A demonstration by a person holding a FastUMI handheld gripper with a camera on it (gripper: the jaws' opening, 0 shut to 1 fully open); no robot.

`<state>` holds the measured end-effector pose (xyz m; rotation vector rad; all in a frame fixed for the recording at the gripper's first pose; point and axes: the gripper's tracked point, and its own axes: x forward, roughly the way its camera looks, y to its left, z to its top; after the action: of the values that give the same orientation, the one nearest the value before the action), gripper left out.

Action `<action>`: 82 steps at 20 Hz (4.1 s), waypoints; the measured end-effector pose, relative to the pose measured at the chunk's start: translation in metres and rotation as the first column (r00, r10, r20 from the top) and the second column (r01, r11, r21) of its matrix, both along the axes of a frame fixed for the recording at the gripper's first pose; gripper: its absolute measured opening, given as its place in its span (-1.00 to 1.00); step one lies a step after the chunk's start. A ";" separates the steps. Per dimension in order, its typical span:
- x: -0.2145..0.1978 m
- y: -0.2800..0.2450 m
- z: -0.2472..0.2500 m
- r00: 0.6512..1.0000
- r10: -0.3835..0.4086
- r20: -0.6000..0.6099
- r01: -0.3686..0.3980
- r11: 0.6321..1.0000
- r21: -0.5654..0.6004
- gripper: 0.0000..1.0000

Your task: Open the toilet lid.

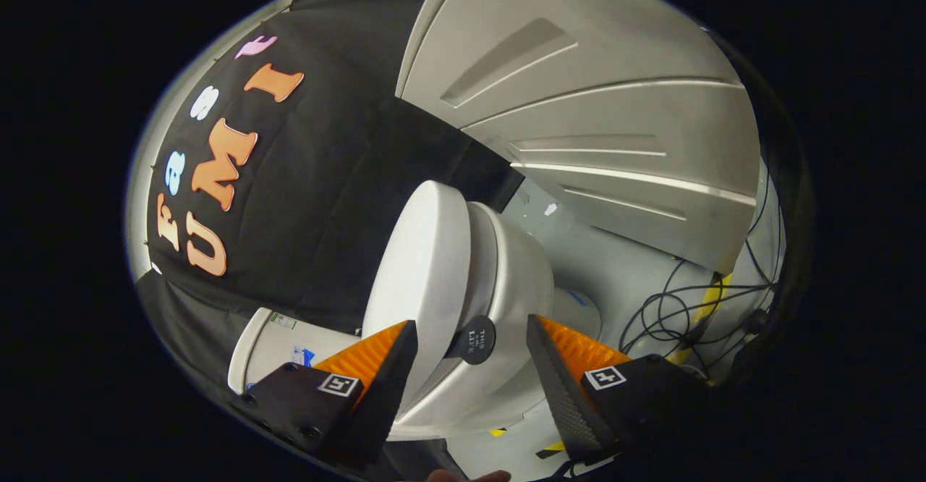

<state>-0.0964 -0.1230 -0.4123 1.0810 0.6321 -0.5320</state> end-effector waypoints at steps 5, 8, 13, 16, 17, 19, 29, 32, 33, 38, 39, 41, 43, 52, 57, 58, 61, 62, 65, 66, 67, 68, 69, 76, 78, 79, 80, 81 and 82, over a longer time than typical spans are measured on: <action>0.002 0.000 -0.007 1.000 -0.011 -0.005 0.011 1.000 0.013 0.62; 0.005 0.007 -0.014 1.000 0.020 -0.006 -0.019 0.999 0.030 0.47; 0.017 0.003 -0.020 1.000 0.013 0.017 -0.013 1.000 0.007 0.24; 0.014 0.001 -0.029 0.999 0.033 -0.021 -0.034 0.999 -0.019 -0.36; 0.013 -0.001 -0.028 0.999 0.032 -0.024 -0.032 0.999 -0.016 -0.53; 0.015 -0.002 -0.028 0.999 0.039 -0.013 -0.039 0.999 -0.035 -0.60; 0.013 -0.003 -0.025 0.998 0.056 -0.043 -0.059 0.995 -0.077 -0.73; 0.015 -0.001 -0.022 0.998 0.046 -0.030 -0.048 0.997 -0.067 -0.83; 0.015 -0.001 -0.021 0.998 0.047 -0.031 -0.049 0.996 -0.070 -0.84; 0.018 0.001 -0.011 0.998 0.045 -0.045 -0.049 0.995 -0.091 -0.84; 0.018 0.001 -0.010 0.997 0.051 -0.051 -0.056 0.993 -0.106 -0.84; 0.020 0.001 -0.002 0.997 0.058 -0.042 -0.063 0.989 -0.132 -0.84; 0.024 0.002 0.007 0.997 0.065 -0.029 -0.069 0.985 -0.157 -0.84; 0.049 0.003 0.048 0.996 0.085 0.015 -0.078 0.962 -0.263 -0.84; 0.072 0.012 0.087 0.994 0.077 0.073 -0.050 0.948 -0.316 -0.84; 0.077 0.015 0.096 0.993 0.079 0.090 -0.046 0.946 -0.321 -0.84; 0.089 0.027 0.118 0.990 0.103 0.098 -0.063 0.934 -0.352 -0.85; 0.093 0.030 0.124 0.989 0.113 0.097 -0.070 0.929 -0.364 -0.85; 0.102 0.045 0.145 0.983 0.146 0.106 -0.092 0.910 -0.405 -0.85; 0.107 0.047 0.146 0.982 0.168 0.087 -0.111 0.885 -0.453 -0.85; 0.111 0.049 0.149 0.979 0.193 0.059 -0.140 0.859 -0.492 -0.85; 0.113 0.052 0.154 0.976 0.213 0.043 -0.162 0.845 -0.510 -0.84; 0.117 0.059 0.163 0.973 0.225 0.049 -0.167 0.839 -0.518 -0.84; 0.136 0.088 0.192 0.955 0.289 0.063 -0.200 0.789 -0.581 -0.84; 0.142 0.098 0.201 0.949 0.307 0.078 -0.205 0.783 -0.587 -0.85; 0.145 0.103 0.204 0.945 0.317 0.074 -0.214 0.776 -0.594 -0.84; 0.149 0.109 0.209 0.941 0.333 0.064 -0.228 0.761 -0.608 -0.85; 0.152 0.116 0.212 0.934 0.355 0.046 -0.252 0.744 -0.619 -0.84; 0.157 0.124 0.217 0.927 0.372 0.038 -0.265 0.726 -0.634 -0.84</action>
<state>0.0608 0.0005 -0.1949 0.3615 0.4324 -0.3028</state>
